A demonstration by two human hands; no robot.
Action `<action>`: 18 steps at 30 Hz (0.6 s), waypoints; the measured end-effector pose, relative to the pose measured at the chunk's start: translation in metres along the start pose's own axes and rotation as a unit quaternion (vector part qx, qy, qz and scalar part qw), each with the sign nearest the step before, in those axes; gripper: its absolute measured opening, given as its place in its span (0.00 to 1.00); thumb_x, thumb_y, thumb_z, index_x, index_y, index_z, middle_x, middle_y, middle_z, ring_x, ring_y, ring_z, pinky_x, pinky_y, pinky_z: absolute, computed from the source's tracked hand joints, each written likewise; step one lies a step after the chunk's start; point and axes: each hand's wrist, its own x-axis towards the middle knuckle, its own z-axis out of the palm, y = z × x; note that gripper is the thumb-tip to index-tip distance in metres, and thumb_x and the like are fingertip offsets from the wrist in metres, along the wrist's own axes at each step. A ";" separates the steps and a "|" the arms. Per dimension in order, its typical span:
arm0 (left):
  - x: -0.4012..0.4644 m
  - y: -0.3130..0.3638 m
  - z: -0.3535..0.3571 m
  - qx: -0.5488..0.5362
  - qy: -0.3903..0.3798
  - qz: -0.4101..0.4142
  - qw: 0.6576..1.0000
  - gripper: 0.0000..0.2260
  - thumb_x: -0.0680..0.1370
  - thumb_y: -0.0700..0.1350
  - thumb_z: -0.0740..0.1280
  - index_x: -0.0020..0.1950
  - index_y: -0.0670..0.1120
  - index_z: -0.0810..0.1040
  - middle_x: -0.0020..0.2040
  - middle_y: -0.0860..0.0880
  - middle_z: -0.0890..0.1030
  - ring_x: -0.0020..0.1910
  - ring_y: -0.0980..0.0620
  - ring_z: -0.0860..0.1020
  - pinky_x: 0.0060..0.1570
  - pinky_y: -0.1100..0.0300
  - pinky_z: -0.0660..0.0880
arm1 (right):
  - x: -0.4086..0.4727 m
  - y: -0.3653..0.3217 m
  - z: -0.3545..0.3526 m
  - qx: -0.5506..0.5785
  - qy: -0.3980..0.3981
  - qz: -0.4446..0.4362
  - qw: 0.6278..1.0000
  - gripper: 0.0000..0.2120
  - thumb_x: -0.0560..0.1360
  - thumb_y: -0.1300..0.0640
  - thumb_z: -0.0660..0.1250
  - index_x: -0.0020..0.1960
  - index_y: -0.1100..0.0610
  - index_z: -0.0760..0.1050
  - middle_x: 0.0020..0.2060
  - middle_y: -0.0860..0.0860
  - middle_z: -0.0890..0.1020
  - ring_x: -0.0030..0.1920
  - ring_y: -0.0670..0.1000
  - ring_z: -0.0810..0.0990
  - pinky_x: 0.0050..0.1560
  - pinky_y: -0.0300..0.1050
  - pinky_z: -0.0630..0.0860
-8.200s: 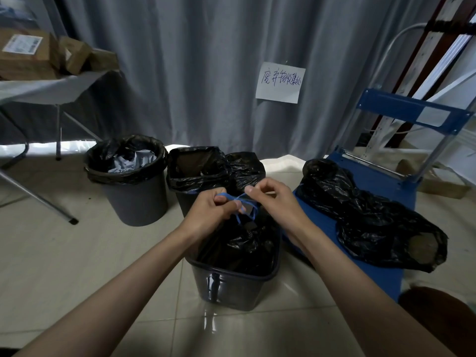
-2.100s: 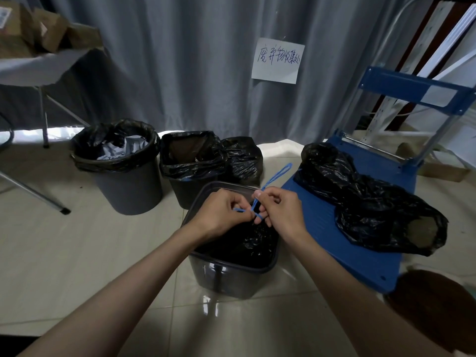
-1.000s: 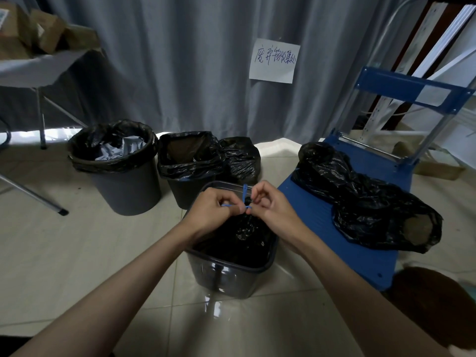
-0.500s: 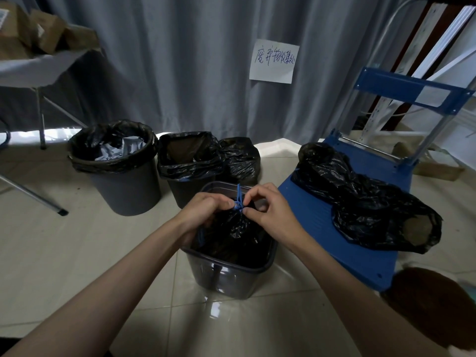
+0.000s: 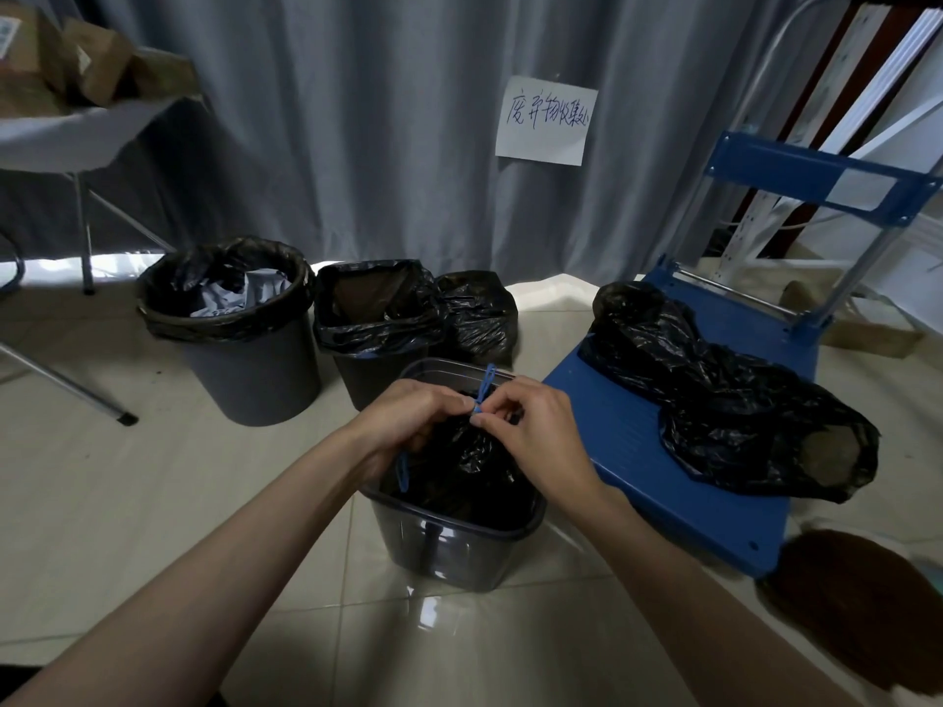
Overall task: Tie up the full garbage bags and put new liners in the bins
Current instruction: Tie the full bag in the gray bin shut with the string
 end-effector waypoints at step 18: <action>0.013 -0.013 -0.005 0.202 0.168 0.143 0.954 0.06 0.71 0.47 0.77 0.36 0.53 0.83 0.32 0.56 0.81 0.33 0.62 0.75 0.33 0.70 0.67 | 0.002 0.010 -0.038 -0.014 -0.231 0.035 0.972 0.04 0.76 0.59 0.69 0.43 0.53 0.78 0.38 0.54 0.80 0.37 0.44 0.72 0.40 0.37 0.69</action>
